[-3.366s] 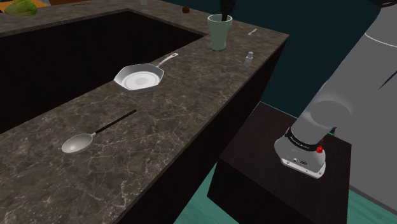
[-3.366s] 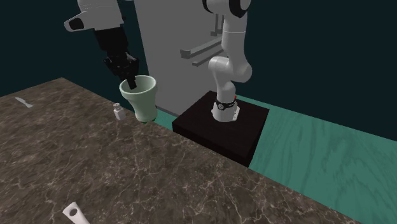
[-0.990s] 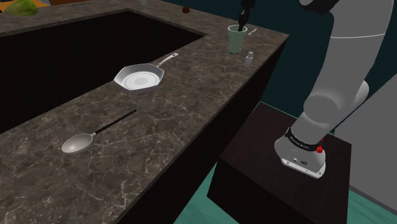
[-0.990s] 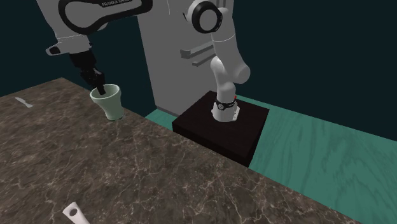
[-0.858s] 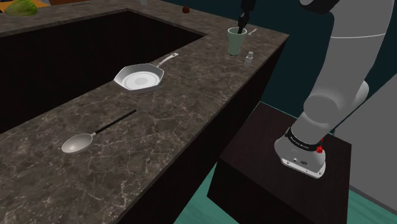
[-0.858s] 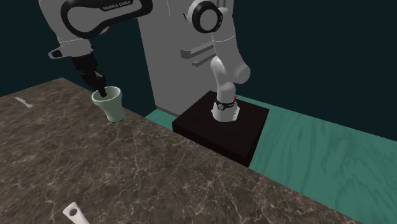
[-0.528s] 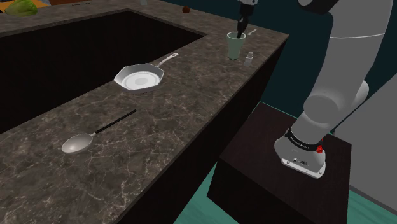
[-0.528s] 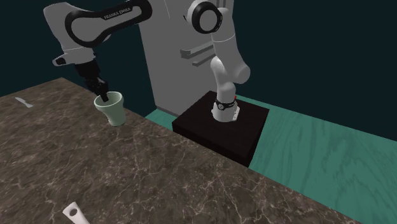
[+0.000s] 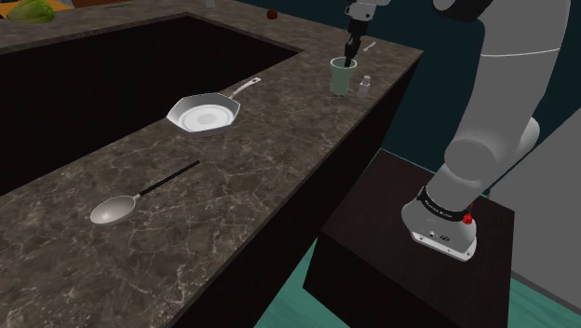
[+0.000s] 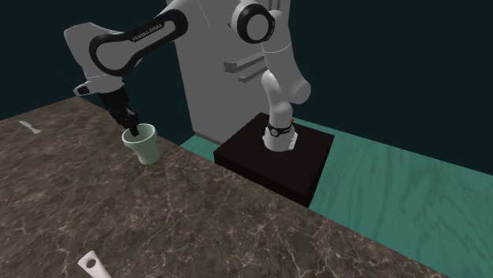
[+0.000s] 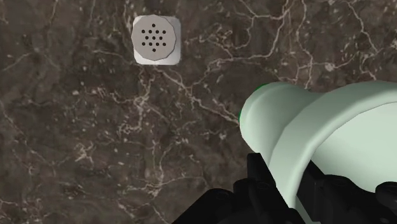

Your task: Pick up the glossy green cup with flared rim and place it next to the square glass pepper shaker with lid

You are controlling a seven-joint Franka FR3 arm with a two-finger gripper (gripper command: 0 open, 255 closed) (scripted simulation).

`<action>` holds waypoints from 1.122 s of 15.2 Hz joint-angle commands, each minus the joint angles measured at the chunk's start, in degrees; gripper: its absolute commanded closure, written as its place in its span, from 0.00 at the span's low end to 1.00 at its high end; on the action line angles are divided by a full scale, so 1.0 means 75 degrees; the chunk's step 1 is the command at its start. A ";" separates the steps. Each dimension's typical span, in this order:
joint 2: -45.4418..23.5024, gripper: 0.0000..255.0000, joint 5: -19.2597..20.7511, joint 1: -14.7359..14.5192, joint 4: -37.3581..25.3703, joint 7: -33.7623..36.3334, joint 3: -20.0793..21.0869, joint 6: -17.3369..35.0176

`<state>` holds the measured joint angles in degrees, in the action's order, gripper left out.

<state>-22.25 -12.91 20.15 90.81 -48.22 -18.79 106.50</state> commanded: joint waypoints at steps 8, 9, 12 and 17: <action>-0.0126 1.00 -0.0063 -0.0005 0.0254 -0.0058 0.0028 0.0377; -0.0126 1.00 -0.0063 -0.0005 0.0254 -0.0058 0.0028 0.0377; -0.0126 0.00 -0.0063 -0.0006 0.0254 -0.0057 0.0029 0.0378; -0.0126 0.00 -0.0063 -0.0005 0.0254 -0.0058 0.0028 0.0377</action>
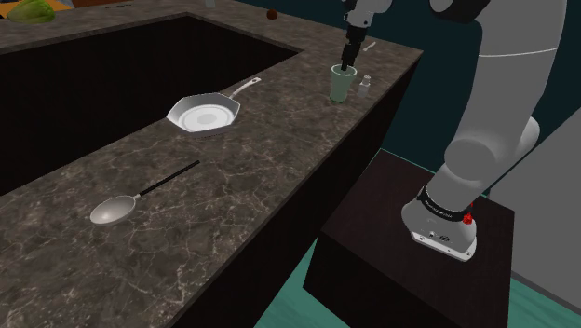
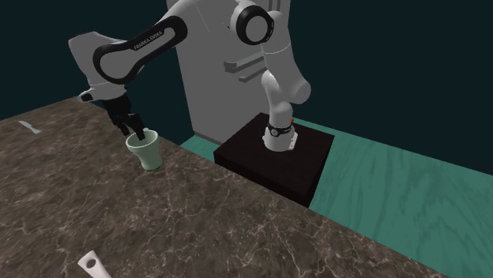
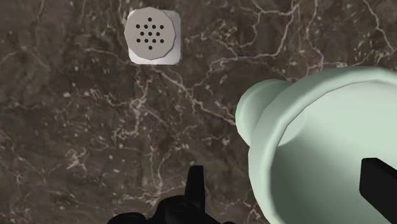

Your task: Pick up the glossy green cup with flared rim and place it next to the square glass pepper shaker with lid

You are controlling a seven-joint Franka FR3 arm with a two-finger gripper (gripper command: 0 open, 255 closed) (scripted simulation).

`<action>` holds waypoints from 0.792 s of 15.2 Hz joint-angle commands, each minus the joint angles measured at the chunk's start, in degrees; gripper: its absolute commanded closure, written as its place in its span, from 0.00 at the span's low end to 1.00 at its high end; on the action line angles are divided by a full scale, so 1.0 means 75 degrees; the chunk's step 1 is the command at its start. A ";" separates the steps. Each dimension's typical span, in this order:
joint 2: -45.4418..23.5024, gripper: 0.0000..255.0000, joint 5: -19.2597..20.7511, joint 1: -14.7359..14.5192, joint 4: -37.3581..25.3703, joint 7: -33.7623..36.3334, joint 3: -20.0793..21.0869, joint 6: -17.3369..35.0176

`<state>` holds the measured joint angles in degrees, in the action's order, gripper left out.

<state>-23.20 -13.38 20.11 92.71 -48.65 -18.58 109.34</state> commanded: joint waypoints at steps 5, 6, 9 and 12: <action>0.0111 0.00 0.0087 0.0084 -0.0813 0.0076 -0.0058 -0.0915; 0.0113 0.00 0.0087 0.0083 -0.0811 0.0076 -0.0059 -0.0915; 0.0111 0.00 0.0087 0.0084 -0.0813 0.0076 -0.0059 -0.0915; 0.0111 0.00 0.0087 0.0084 -0.0813 0.0076 -0.0059 -0.0915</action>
